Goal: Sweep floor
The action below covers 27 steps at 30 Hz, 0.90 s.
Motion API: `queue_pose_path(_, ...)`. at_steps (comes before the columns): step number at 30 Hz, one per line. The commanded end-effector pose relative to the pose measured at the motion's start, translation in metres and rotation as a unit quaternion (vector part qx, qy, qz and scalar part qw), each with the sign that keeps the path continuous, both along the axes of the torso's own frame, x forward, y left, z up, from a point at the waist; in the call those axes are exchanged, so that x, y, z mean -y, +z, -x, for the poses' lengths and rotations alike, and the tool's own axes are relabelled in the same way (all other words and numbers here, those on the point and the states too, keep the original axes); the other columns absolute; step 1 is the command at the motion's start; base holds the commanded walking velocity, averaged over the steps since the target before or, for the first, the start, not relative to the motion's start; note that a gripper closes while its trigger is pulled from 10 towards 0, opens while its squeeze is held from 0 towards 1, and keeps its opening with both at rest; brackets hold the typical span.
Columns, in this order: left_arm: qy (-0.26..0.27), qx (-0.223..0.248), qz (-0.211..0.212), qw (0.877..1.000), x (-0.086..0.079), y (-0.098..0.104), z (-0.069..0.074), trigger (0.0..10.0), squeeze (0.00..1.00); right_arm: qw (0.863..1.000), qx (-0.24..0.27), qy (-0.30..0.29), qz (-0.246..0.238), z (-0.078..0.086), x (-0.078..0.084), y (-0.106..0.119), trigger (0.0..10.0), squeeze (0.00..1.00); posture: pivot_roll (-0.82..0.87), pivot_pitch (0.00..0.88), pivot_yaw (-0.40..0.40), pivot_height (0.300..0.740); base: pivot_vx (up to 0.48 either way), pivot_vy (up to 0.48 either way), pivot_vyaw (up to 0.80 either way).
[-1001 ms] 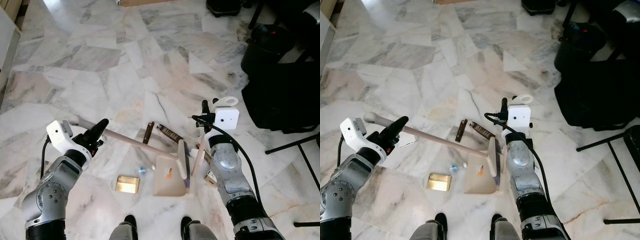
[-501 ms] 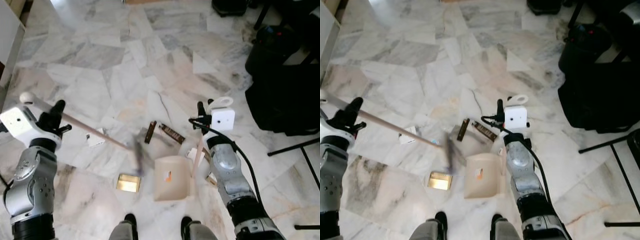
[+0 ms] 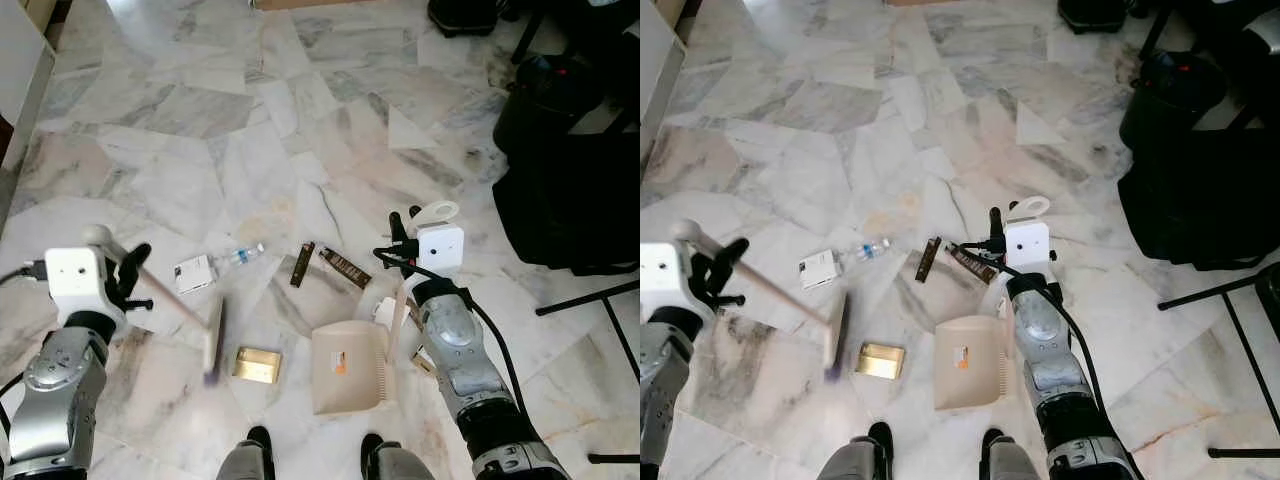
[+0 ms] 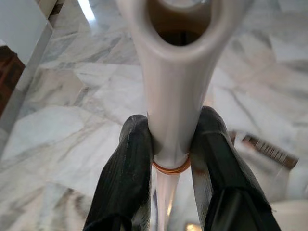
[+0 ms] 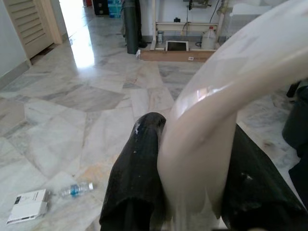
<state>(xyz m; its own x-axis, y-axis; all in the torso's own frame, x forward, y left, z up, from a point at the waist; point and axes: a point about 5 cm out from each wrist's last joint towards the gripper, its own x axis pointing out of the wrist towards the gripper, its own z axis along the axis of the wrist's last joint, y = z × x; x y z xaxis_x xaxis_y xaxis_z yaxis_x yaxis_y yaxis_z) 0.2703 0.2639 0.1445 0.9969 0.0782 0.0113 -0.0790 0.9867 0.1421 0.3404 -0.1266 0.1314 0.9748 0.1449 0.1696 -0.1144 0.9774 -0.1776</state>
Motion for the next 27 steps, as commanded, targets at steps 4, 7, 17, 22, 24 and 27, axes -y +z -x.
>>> queue_pose_path(4, 0.012, -0.017, -0.045, 0.999, -0.010, -0.008, 0.004, 10.0, 0.00, 1.000, -0.002, 0.016, -0.001, 0.004, -0.005, -0.003, 10.0, 0.00, -0.01, 0.279, 0.030, 0.740, 0.000, 0.000, 0.00)
queue_pose_path(7, 0.005, -0.040, -0.035, 0.999, -0.007, -0.022, 0.003, 10.0, 0.00, 1.000, -0.011, 0.024, -0.001, 0.005, -0.007, -0.007, 10.0, 0.00, -0.01, 0.291, 0.027, 0.740, 0.000, 0.000, 0.00)
queue_pose_path(17, -0.019, -0.065, 0.029, 0.997, 0.005, -0.038, -0.004, 10.0, 0.00, 0.999, -0.022, 0.043, 0.016, 0.009, -0.010, -0.012, 10.0, 0.00, -0.02, 0.308, 0.024, 0.740, 0.000, 0.000, 0.00)
queue_pose_path(22, -0.029, -0.064, 0.056, 0.996, 0.007, -0.037, -0.009, 10.0, 0.00, 0.998, -0.022, 0.051, 0.042, 0.011, -0.011, -0.016, 10.0, 0.00, -0.01, 0.318, 0.023, 0.740, 0.000, 0.000, 0.00)
queue_pose_path(24, -0.029, -0.063, 0.060, 0.996, 0.008, -0.036, -0.010, 10.0, 0.00, 0.997, -0.018, 0.049, 0.052, 0.011, -0.011, -0.016, 10.0, 0.00, -0.01, 0.326, 0.023, 0.740, 0.000, 0.000, 0.00)
queue_pose_path(27, -0.033, -0.064, 0.063, 0.995, 0.009, -0.036, -0.010, 10.0, 0.00, 0.997, -0.016, 0.047, 0.059, 0.012, -0.012, -0.017, 10.0, 0.00, -0.01, 0.328, 0.023, 0.740, 0.000, 0.000, 0.00)
